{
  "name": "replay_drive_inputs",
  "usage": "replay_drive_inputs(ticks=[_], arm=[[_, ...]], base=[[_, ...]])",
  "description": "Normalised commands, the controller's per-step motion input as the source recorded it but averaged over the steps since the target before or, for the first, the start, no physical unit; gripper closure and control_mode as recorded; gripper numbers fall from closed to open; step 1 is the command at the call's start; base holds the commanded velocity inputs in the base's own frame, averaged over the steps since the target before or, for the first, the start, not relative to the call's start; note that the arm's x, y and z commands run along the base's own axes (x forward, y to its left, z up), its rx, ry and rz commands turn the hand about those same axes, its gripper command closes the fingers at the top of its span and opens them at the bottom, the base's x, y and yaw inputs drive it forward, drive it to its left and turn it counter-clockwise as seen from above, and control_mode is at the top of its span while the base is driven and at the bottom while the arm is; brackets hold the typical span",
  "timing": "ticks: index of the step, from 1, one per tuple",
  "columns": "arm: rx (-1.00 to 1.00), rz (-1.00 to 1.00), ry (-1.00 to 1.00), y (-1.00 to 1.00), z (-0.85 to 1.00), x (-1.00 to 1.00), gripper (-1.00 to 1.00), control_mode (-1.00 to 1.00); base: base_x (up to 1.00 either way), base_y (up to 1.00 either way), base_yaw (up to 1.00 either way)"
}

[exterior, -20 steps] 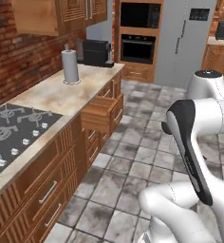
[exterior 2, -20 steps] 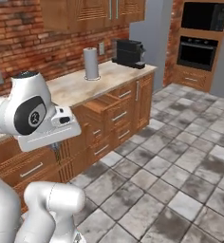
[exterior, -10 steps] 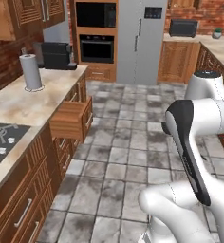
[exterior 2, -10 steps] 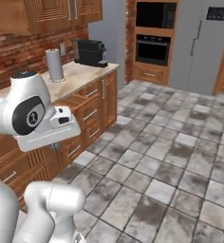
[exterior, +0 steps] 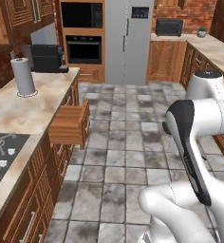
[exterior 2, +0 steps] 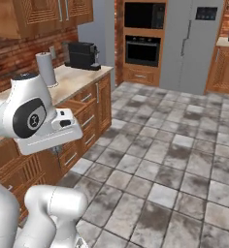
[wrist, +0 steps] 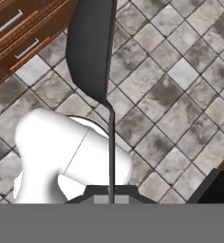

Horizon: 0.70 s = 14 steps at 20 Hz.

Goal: Organize the utensils by type. Pick up the wooden spoons from the counter and place them in the open cabinet. Then pick up the metallic utensils from the counter and place them in the open drawer.

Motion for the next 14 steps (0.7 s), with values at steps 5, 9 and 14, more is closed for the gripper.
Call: replay_drive_inputs(ticks=[5,9,14], arm=[[0.00,0.00,0.00,0.00,0.00,0.00,1.00,1.00],[0.00,0.00,0.00,0.00,0.00,0.00,1.00,1.00],[0.00,0.00,0.00,0.00,0.00,0.00,1.00,1.00]], base=[[0.43,0.29,-0.18],[0.44,0.26,-0.12],[0.44,0.30,-0.14]])
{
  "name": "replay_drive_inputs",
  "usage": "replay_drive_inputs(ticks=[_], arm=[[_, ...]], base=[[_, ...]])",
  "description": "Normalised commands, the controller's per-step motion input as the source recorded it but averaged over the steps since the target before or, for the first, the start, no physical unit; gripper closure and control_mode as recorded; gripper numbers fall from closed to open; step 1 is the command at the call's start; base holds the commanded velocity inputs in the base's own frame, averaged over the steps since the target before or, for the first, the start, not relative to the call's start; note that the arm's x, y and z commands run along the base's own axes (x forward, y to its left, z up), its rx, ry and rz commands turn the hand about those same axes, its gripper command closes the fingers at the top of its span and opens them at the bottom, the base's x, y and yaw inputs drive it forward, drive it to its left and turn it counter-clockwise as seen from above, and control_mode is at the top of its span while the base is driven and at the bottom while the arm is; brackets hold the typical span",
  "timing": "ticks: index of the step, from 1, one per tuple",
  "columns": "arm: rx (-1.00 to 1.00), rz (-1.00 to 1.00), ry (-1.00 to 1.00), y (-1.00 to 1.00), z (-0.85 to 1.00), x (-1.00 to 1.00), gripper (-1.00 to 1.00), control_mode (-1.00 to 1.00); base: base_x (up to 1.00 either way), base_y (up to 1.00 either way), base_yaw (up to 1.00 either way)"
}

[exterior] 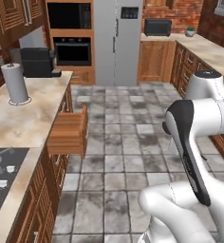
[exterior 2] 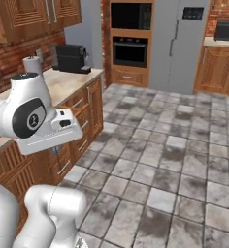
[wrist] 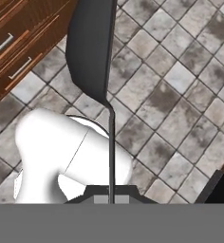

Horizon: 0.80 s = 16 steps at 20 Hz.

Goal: Organize the utensils by type. Pick up the wooden spoons from the counter and place them in the open cabinet. Then pick up the metallic utensils from the counter and place them in the open drawer.

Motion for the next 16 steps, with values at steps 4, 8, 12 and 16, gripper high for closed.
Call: replay_drive_inputs(ticks=[4,8,12,16], arm=[[0.00,0.00,0.00,0.00,0.00,0.00,1.00,1.00],[0.00,0.00,0.00,0.00,0.00,0.00,1.00,1.00],[0.00,0.00,0.00,0.00,0.00,0.00,1.00,1.00],[0.00,0.00,0.00,0.00,0.00,0.00,1.00,1.00]], base=[[0.42,0.40,-0.14],[0.41,0.36,-0.14],[0.48,0.31,-0.14],[0.56,0.31,-0.13]])
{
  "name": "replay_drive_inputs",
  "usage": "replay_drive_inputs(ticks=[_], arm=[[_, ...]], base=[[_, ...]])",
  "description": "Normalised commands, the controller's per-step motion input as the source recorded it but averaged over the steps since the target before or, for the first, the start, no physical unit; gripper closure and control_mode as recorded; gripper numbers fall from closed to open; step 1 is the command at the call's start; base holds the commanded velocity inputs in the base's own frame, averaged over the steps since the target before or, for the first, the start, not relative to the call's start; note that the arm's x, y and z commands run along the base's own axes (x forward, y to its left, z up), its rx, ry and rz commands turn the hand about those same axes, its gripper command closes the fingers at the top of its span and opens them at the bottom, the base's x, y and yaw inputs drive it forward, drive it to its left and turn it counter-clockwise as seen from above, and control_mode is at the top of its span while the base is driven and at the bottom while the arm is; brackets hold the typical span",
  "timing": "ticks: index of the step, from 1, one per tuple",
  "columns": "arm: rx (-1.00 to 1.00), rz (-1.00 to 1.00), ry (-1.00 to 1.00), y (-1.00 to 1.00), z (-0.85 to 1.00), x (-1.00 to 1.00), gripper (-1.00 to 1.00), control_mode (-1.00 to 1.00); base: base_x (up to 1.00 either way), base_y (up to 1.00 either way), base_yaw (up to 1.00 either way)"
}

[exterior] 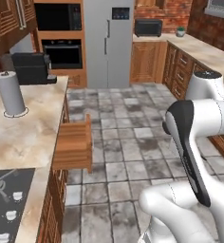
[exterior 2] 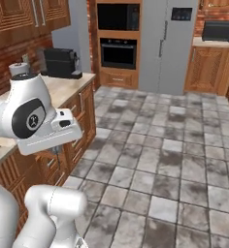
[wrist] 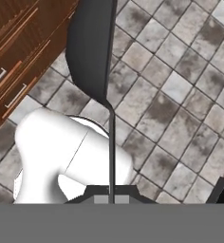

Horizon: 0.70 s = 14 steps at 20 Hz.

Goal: Organize the utensils by type. Pick up the wooden spoons from the counter and place them in the open cabinet. Then pick up the metallic utensils from the counter and place them in the open drawer.

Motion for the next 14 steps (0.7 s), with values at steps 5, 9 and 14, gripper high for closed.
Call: replay_drive_inputs(ticks=[5,9,14], arm=[[0.00,0.00,0.00,0.00,0.00,0.00,1.00,1.00],[0.00,0.00,0.00,0.00,0.00,0.00,1.00,1.00],[0.00,0.00,0.00,0.00,0.00,0.00,1.00,1.00]], base=[[0.37,0.54,-0.12],[0.26,0.54,-0.10],[0.50,0.21,-0.12]])
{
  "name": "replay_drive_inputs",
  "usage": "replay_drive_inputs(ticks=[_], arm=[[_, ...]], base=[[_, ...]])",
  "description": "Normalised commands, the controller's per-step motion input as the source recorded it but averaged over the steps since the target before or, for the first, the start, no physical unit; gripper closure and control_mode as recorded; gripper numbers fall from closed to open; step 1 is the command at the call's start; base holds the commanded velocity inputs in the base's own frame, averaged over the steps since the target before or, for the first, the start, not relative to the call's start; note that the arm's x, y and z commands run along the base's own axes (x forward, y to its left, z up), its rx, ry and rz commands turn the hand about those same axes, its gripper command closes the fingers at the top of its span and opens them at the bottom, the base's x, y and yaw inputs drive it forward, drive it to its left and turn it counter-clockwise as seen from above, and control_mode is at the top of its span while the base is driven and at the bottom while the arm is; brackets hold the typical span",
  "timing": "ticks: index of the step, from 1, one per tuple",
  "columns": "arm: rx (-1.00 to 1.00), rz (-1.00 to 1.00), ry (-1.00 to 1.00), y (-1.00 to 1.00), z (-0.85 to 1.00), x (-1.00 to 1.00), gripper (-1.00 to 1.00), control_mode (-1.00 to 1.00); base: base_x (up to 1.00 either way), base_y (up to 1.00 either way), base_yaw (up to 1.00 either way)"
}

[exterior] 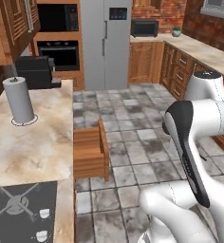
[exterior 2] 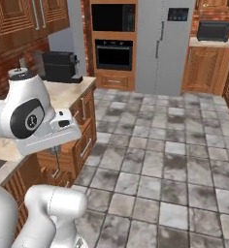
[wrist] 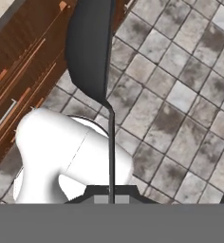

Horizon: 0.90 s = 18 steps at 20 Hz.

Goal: Organize the utensils by type. Pick up the wooden spoons from the counter and place them in the open cabinet. Then pick up the metallic utensils from the counter and place them in the open drawer.

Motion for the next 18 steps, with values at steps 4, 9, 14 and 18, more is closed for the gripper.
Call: replay_drive_inputs(ticks=[4,9,14,18], arm=[[0.00,0.00,0.00,0.00,0.00,0.00,1.00,1.00],[0.00,0.00,0.00,0.00,0.00,0.00,1.00,1.00],[0.00,0.00,0.00,0.00,0.00,0.00,1.00,1.00],[0.00,0.00,0.00,0.00,0.00,0.00,1.00,1.00]], base=[[0.56,0.25,-0.13],[0.35,0.42,-0.12],[0.24,0.45,-0.12],[0.35,0.33,-0.13]])
